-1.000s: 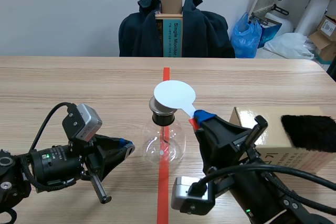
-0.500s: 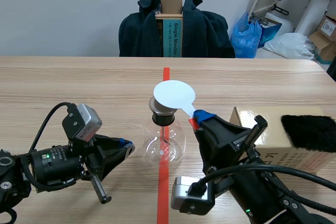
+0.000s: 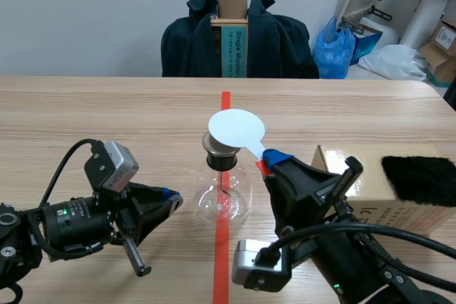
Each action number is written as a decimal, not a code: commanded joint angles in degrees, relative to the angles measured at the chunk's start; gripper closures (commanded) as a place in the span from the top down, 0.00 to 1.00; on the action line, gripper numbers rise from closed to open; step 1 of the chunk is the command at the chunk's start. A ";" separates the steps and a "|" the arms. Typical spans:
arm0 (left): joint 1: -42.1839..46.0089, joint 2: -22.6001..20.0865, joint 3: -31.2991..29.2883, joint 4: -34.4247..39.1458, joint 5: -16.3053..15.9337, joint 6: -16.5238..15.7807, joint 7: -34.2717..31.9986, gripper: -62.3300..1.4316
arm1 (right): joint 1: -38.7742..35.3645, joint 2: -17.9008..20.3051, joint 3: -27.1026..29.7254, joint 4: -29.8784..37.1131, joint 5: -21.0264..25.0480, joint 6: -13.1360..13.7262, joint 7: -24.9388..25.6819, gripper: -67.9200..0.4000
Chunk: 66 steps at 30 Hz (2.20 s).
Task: Do the electroscope experiment.
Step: 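Hold the plate still at the electroscope, then move the plate toward and away from the electroscope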
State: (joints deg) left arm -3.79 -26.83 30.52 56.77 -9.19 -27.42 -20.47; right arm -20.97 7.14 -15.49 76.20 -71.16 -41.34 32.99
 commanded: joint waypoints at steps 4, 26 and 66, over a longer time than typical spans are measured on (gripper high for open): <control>-0.15 0.11 -0.22 1.33 -0.37 -0.11 -1.14 0.07 | 0.50 0.31 0.11 1.01 0.37 -0.63 0.00 0.02; -0.15 0.11 -0.22 1.33 -0.37 -0.11 -1.14 0.07 | 0.50 0.31 0.11 1.01 0.44 -0.63 -16.72 0.02; -0.15 0.11 -0.22 1.36 -0.37 -0.11 -1.16 0.07 | 0.98 0.28 0.11 1.01 0.42 -0.66 1.64 0.02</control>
State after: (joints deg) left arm -3.79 -26.83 30.52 56.77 -9.19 -27.42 -20.47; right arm -20.67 7.14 -15.49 76.20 -71.16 -41.34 34.57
